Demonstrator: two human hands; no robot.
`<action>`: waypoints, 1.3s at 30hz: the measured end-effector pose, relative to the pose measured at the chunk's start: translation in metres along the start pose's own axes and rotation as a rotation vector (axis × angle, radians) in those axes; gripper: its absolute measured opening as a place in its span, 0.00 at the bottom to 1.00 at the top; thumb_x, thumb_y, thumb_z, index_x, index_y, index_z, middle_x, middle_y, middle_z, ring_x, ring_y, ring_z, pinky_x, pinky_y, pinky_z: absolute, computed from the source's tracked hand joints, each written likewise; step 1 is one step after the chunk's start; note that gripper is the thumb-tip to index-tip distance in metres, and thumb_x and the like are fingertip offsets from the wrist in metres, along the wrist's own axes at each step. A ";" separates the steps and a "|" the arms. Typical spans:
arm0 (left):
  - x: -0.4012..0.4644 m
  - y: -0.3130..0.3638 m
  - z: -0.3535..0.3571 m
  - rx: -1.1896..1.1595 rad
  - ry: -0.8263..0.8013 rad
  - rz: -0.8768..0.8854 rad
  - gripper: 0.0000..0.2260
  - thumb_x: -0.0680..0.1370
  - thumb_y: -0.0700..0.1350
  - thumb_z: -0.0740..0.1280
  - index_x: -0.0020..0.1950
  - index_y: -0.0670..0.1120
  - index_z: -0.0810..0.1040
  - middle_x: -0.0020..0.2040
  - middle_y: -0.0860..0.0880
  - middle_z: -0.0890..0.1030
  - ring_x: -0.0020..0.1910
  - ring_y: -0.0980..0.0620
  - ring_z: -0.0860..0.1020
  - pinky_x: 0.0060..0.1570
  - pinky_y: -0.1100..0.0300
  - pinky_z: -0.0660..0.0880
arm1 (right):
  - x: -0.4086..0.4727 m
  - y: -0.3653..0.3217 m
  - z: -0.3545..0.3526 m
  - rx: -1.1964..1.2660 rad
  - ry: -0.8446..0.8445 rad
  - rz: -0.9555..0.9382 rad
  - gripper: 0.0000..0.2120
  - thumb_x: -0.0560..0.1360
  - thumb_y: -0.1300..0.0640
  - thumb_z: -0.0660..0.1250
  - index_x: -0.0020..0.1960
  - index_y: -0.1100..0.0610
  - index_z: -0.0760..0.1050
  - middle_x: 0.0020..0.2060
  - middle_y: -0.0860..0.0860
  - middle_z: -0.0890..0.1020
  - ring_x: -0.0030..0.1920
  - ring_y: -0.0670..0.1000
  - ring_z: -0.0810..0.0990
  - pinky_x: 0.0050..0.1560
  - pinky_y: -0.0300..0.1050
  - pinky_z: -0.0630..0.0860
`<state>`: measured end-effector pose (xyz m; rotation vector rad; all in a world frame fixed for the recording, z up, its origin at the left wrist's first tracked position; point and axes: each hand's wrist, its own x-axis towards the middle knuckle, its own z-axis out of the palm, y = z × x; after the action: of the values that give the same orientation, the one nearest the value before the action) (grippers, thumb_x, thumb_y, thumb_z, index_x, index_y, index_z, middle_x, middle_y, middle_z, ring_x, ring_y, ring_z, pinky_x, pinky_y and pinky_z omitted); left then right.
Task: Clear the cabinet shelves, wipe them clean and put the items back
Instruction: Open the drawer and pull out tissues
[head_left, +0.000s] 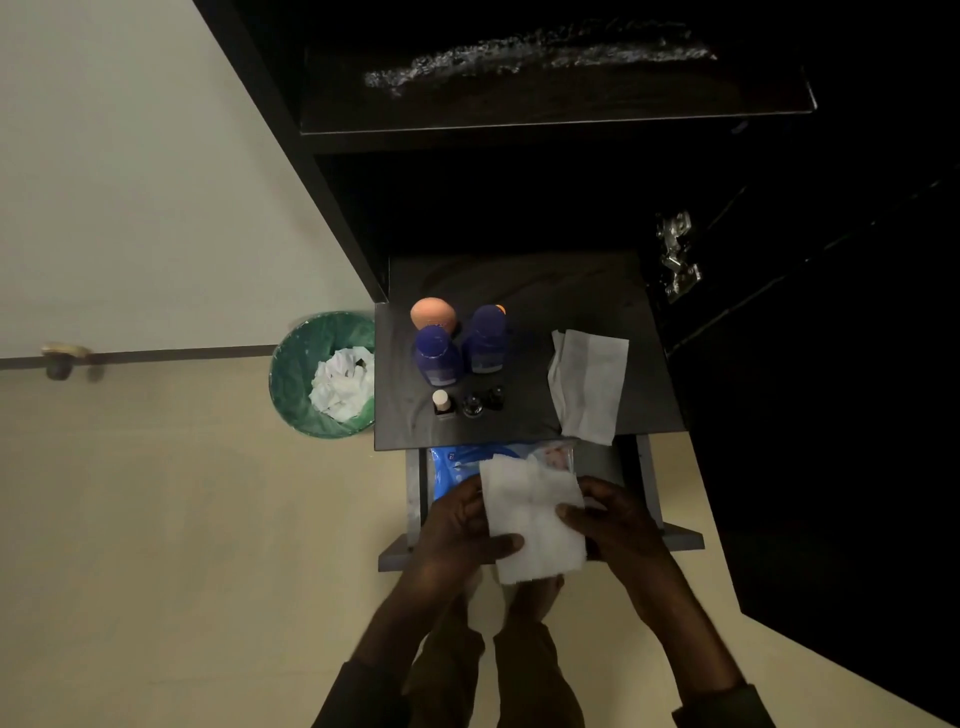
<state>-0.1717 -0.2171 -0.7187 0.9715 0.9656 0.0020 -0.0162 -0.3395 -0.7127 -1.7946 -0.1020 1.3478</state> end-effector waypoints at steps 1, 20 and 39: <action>0.000 0.000 0.001 0.029 0.007 0.035 0.21 0.73 0.30 0.70 0.62 0.47 0.76 0.54 0.52 0.84 0.54 0.57 0.83 0.45 0.60 0.81 | 0.000 -0.002 0.002 0.012 0.014 -0.017 0.11 0.77 0.67 0.64 0.51 0.53 0.80 0.55 0.53 0.81 0.54 0.53 0.81 0.46 0.46 0.82; 0.014 0.004 0.002 0.170 0.230 -0.072 0.21 0.75 0.35 0.70 0.65 0.51 0.71 0.56 0.54 0.75 0.47 0.58 0.77 0.31 0.69 0.77 | 0.019 0.011 0.031 -0.278 0.128 -0.080 0.30 0.71 0.62 0.75 0.68 0.49 0.68 0.62 0.49 0.75 0.57 0.49 0.77 0.43 0.43 0.82; 0.020 -0.017 -0.005 0.149 0.335 0.054 0.11 0.82 0.39 0.60 0.63 0.46 0.75 0.56 0.48 0.80 0.51 0.53 0.80 0.38 0.74 0.76 | 0.024 0.017 0.066 -0.140 0.384 -0.175 0.19 0.75 0.62 0.70 0.65 0.56 0.74 0.58 0.51 0.79 0.56 0.47 0.78 0.58 0.50 0.79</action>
<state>-0.1697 -0.2160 -0.7449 1.1568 1.2598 0.1439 -0.0666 -0.2993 -0.7450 -2.0786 -0.1437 0.8746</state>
